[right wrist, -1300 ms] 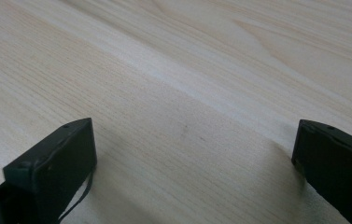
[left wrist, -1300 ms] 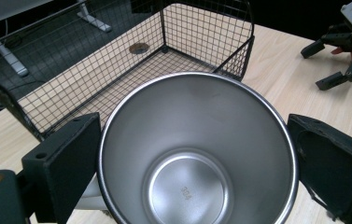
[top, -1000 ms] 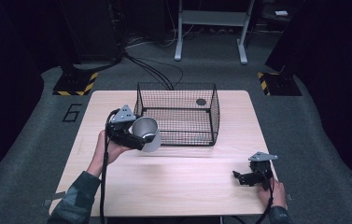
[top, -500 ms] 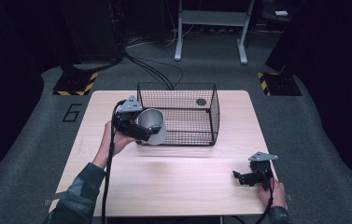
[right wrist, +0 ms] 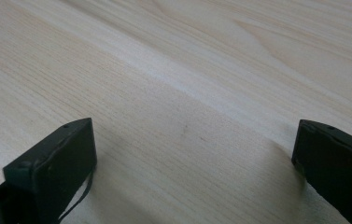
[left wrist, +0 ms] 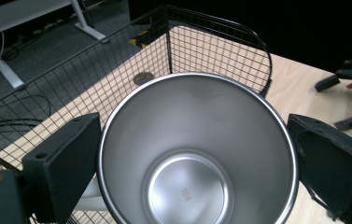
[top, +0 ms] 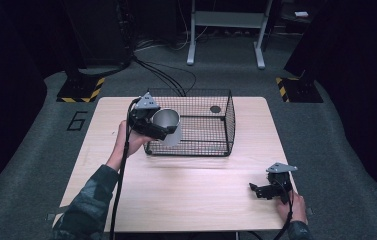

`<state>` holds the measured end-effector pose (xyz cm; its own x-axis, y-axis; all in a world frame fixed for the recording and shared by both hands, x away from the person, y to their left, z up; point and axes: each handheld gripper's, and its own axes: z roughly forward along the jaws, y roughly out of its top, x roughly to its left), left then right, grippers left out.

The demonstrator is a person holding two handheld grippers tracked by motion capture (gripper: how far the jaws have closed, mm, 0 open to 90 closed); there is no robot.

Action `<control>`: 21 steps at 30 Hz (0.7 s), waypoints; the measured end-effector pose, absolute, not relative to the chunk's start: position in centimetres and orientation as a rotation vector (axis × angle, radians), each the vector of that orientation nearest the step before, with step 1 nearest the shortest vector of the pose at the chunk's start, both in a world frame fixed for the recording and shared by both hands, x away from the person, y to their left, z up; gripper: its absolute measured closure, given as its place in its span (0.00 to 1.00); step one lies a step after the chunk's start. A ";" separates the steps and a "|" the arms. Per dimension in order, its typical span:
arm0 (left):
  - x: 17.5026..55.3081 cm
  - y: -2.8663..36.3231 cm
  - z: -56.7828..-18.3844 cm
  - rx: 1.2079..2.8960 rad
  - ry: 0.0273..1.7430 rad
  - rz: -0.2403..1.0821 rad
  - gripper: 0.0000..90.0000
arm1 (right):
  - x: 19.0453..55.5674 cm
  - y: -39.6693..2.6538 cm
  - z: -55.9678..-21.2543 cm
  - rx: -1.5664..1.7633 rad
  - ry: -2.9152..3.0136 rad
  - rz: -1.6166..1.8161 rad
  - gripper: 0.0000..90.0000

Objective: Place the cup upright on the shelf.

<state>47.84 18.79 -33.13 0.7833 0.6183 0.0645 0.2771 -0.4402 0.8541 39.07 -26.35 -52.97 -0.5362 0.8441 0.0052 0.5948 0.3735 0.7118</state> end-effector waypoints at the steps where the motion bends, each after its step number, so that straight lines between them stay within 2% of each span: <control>1: 48.1 18.7 -33.1 2.040 0.670 0.461 0.07 | 39.1 -26.3 -53.0 1.257 2.278 0.958 0.00; 21: 52.1 16.9 -33.4 2.077 0.720 0.471 0.07 | 39.1 -26.3 -53.0 1.257 2.277 0.958 0.00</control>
